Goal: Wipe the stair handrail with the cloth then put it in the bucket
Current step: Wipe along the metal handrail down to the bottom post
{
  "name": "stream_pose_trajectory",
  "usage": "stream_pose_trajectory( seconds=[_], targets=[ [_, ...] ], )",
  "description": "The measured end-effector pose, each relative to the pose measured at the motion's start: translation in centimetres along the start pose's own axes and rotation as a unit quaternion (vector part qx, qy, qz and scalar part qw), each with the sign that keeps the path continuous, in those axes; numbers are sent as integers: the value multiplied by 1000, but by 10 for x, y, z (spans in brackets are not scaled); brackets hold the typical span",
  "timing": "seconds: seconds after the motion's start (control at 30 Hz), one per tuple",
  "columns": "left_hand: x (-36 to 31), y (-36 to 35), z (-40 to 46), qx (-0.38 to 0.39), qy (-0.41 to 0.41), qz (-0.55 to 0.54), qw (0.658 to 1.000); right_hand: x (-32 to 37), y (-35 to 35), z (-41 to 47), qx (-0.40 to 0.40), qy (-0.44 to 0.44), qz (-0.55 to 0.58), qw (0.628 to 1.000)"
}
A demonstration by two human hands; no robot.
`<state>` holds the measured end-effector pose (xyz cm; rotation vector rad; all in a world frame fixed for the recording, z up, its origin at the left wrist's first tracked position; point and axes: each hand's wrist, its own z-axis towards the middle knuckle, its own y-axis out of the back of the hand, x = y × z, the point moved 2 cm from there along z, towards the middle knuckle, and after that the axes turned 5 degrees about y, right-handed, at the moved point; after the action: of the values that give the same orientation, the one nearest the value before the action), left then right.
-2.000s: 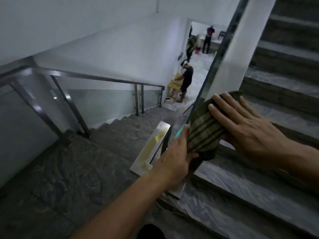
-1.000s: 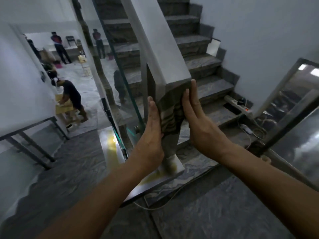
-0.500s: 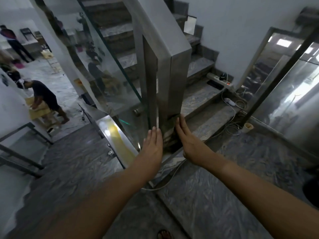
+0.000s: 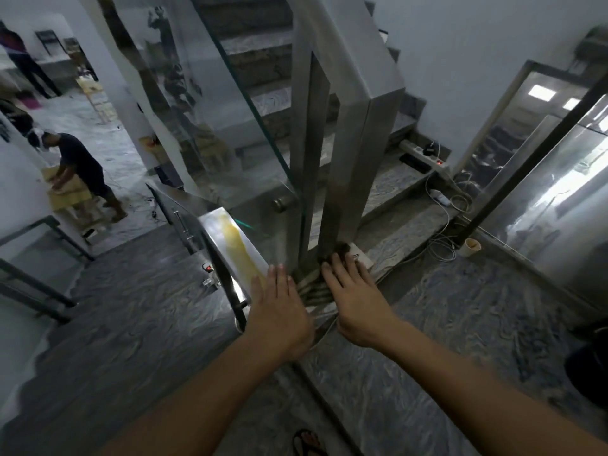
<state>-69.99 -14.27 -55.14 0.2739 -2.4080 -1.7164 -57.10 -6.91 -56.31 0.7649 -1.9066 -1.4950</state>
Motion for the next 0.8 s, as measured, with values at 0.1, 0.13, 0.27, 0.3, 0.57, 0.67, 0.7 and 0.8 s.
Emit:
stream_pose_trajectory(
  seconds=[0.1,0.13,0.27,0.3,0.57,0.67,0.7,0.8],
  targets=[
    [21,-2,-4,5,39,-18,999,13,-3,-6,0,32,-14,999],
    [23,-2,-4,4,43,-24,999,12,-3,-7,-1,28,-14,1000],
    [7,-2,-6,-74,8,-48,996,-5,5,-5,2,-48,19,999],
    [0,-3,-7,-98,-14,-41,994,-8,6,-3,5,-65,19,998],
    [36,-9,-14,-39,-85,-69,993,35,6,-16,38,-37,3,999],
    [79,-1,0,-37,-87,-99,991,67,9,-22,46,-17,6,999],
    [89,1,5,-28,-87,-97,991,76,10,-24,43,-8,-2,999],
    [103,7,21,-17,-102,-77,992,94,12,-26,5,10,-22,1000]
  ],
)
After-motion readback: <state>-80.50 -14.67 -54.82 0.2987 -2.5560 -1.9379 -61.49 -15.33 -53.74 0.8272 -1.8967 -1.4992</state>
